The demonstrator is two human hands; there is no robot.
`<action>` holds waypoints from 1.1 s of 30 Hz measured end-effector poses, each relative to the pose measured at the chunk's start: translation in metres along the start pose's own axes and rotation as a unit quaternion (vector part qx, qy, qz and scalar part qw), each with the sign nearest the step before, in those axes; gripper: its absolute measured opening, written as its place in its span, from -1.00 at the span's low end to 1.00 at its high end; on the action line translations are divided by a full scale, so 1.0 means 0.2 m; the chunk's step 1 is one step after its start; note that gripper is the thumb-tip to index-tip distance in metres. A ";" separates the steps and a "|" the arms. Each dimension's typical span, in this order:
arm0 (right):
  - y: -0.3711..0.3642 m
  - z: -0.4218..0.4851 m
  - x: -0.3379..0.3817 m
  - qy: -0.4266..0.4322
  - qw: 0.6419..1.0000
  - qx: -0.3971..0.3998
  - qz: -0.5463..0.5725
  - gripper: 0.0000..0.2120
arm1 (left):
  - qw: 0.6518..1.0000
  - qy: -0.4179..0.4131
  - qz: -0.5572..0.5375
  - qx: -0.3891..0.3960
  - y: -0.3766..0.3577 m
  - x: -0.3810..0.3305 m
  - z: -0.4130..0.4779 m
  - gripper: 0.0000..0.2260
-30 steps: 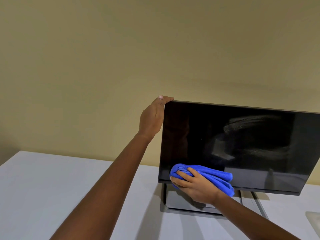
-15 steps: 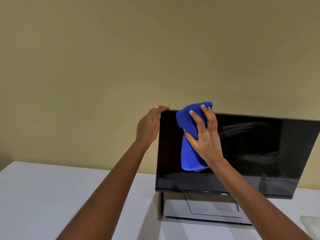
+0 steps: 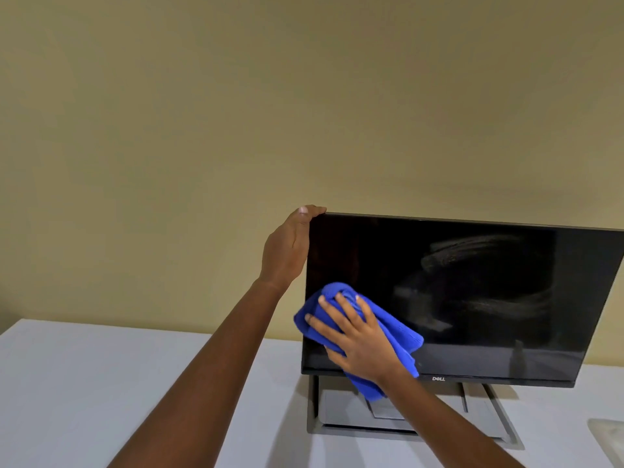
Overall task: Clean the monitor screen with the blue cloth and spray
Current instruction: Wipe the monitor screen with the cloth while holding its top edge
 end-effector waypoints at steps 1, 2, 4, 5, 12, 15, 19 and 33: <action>-0.02 -0.04 0.02 0.031 0.999 0.030 -0.008 -0.32 | 1.000 -0.003 0.005 0.001 0.00 0.00 0.00 -0.51; -0.03 -0.07 0.04 0.065 0.996 0.060 -0.016 -0.28 | 1.000 -0.004 0.009 0.001 0.00 0.00 0.00 -0.51; -0.05 -0.14 0.07 0.131 0.985 0.111 -0.020 -0.26 | 1.000 -0.003 0.008 0.001 0.00 -0.01 -0.01 -0.51; -0.05 -0.16 0.07 0.156 0.980 0.127 -0.012 -0.28 | 1.000 -0.003 0.007 0.001 0.00 -0.01 -0.02 -0.52; 0.09 -0.19 -0.05 0.171 0.981 0.086 0.035 -0.43 | 0.992 -0.050 0.118 0.017 0.01 -0.11 -0.03 -0.64; 0.24 -0.10 -0.29 0.029 0.998 0.010 0.060 -0.43 | 0.983 -0.079 0.160 0.033 -0.03 -0.17 -0.02 -0.64; 0.41 0.00 -0.59 -0.163 0.979 -0.075 0.098 -0.33 | 0.963 -0.132 0.224 0.070 -0.16 -0.25 -0.03 -0.63; 0.28 0.13 -0.53 -0.164 0.985 -0.041 -0.014 -0.54 | 0.919 -0.185 0.326 0.121 -0.39 -0.27 -0.02 -0.58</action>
Point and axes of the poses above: each hand's wrist, its own z-axis towards the middle knuckle, its own y-axis out of the back of the hand, x = y × z, the point moved 6 cm from there along z, towards the middle knuckle
